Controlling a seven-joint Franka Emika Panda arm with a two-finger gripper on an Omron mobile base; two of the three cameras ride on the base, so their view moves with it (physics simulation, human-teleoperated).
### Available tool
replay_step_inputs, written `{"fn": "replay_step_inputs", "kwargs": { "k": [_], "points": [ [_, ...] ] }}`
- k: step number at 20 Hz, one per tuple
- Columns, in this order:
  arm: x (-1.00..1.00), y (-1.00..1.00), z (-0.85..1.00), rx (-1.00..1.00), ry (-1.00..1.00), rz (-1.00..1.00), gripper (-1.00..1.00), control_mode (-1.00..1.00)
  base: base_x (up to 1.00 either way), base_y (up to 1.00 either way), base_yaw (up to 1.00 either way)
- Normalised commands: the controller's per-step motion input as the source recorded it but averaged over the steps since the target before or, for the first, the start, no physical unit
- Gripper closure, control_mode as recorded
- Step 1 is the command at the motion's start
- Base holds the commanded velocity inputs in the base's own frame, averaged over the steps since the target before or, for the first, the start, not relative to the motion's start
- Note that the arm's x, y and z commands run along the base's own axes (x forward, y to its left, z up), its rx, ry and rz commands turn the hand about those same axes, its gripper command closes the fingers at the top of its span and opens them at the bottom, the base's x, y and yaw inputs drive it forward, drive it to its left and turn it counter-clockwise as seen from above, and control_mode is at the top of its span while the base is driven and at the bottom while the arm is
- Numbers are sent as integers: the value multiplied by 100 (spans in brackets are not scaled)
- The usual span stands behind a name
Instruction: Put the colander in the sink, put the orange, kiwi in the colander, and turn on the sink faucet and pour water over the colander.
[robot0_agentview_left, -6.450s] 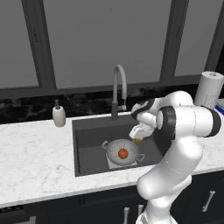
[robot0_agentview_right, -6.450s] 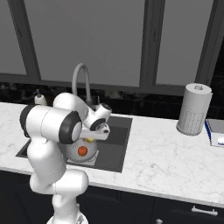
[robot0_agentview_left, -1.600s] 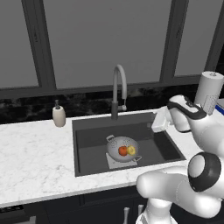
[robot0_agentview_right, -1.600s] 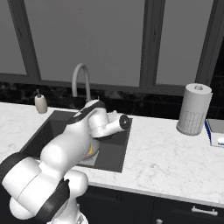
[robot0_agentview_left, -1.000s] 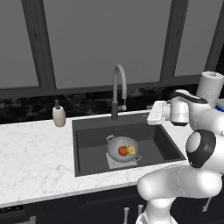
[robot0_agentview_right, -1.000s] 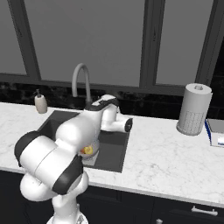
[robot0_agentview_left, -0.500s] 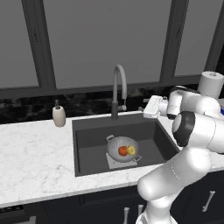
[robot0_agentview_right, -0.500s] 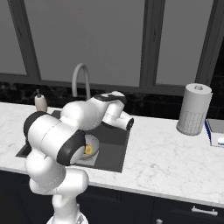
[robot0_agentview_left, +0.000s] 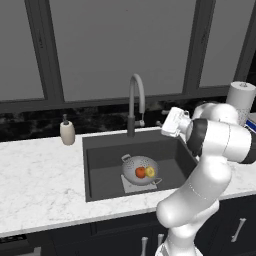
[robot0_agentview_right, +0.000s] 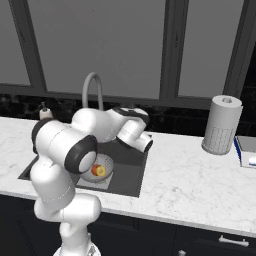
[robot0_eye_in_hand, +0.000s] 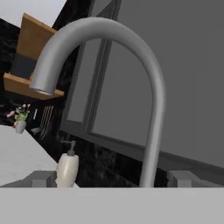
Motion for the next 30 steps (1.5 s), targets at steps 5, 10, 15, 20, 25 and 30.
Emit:
{"fn": "replay_step_inputs", "kwargs": {
  "k": [5, 10, 15, 20, 25, 30],
  "points": [
    [7, 9, 6, 0, -3, 0, -100, -100, 0, 0, 0],
    [14, 4, 0, 0, 1, -5, -100, -100, 0, 0, 0],
    [24, 0, 0, 0, 0, -7, -100, -100, 0, 0, 0],
    [18, 5, 0, 0, 4, -5, -100, -100, 0, 0, 0],
    [15, 4, -3, 0, 6, 0, -100, -100, 0, 0, 0],
    [23, 6, -8, 0, 7, 0, -100, -100, 0, 0, 0]
  ]
}}
